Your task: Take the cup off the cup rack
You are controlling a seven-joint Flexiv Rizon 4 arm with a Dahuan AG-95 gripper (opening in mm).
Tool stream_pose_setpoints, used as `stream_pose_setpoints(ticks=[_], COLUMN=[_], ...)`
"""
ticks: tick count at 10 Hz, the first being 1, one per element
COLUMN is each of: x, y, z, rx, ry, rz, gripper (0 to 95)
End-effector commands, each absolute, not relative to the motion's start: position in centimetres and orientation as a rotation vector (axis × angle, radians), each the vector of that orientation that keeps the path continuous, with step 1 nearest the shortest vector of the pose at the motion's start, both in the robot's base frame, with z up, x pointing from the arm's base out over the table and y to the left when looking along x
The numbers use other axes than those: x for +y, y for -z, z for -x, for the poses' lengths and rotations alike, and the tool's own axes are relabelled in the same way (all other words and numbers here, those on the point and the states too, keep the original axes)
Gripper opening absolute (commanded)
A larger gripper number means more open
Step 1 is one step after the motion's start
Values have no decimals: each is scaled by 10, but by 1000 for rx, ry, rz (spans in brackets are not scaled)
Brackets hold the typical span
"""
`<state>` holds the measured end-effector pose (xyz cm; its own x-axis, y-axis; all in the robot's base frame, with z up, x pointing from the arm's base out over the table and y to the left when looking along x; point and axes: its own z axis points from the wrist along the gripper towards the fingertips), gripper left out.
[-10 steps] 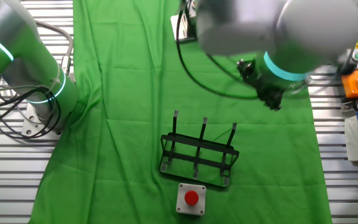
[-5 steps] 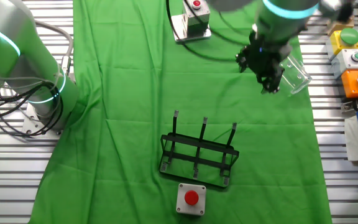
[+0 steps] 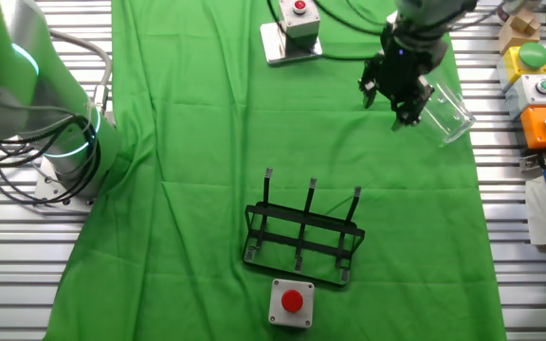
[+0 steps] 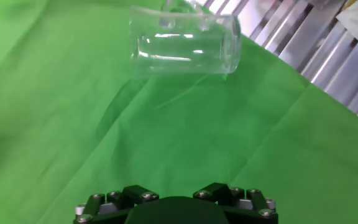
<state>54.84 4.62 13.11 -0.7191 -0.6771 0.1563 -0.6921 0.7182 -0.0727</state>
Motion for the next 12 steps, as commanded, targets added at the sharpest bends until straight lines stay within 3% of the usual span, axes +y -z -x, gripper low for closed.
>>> stream_pose_setpoints(ticks=[1, 9, 12], x=[54, 56, 61], y=[-128, -130, -138], z=[-544, -547, -565], rx=[-2810, -2867, -2919], ry=[-173, -76, -104], rz=[-1118, -1090, -1095], gripper=[570, 570, 570])
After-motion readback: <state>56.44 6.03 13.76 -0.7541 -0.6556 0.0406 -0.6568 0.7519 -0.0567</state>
